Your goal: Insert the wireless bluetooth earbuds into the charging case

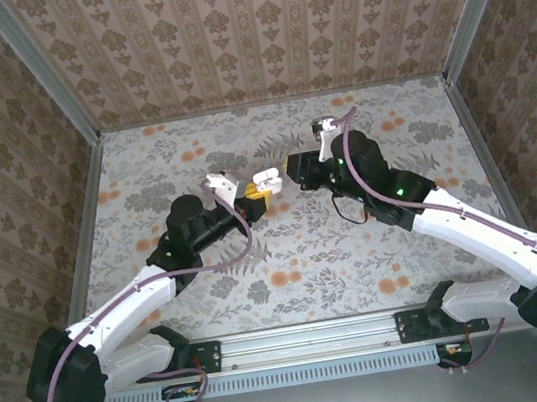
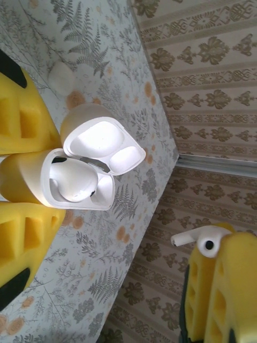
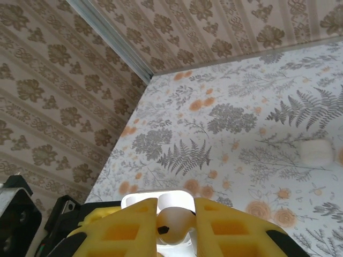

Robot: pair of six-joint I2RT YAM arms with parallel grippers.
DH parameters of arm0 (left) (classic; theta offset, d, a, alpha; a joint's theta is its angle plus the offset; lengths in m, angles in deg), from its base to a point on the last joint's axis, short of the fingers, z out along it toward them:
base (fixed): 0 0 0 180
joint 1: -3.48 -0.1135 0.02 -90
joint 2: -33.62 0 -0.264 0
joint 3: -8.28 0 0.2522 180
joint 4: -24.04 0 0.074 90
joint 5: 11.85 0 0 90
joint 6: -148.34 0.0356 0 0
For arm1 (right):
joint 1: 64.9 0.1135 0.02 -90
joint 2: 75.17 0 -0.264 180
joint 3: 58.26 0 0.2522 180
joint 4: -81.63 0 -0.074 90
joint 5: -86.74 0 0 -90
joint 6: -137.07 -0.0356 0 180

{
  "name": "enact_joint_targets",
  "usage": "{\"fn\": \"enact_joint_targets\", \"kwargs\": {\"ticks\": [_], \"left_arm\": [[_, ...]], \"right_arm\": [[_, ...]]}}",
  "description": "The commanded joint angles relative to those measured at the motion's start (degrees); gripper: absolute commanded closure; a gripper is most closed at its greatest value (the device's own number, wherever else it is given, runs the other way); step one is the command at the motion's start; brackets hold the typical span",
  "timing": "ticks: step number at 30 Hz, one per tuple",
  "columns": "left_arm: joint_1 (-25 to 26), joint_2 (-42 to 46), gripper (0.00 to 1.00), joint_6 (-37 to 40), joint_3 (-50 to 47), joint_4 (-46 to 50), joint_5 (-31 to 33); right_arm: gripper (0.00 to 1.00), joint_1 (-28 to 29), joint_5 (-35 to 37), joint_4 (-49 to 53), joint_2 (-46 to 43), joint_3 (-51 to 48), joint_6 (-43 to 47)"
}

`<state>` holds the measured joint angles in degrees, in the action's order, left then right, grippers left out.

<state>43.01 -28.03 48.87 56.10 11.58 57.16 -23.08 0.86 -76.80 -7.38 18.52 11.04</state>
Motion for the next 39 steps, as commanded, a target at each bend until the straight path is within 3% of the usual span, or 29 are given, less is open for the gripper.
{"fn": "enact_joint_targets", "kwargs": {"ticks": [1,12,39], "left_arm": [[0.71,1.44,1.0,-0.02,-0.13,-4.39,-0.98],[1.6,2.09,1.0,1.39,-1.06,-7.27,-1.33],[1.84,4.58,1.0,1.39,-1.28,-5.89,2.01]], "right_arm": [[0.8,1.06,0.37,-5.17,-1.67,-1.58,0.17],[0.8,2.61,-1.61,-11.86,-1.28,-3.61,0.99],[0.8,3.0,-3.53,-14.45,0.59,-5.24,0.16]]}}
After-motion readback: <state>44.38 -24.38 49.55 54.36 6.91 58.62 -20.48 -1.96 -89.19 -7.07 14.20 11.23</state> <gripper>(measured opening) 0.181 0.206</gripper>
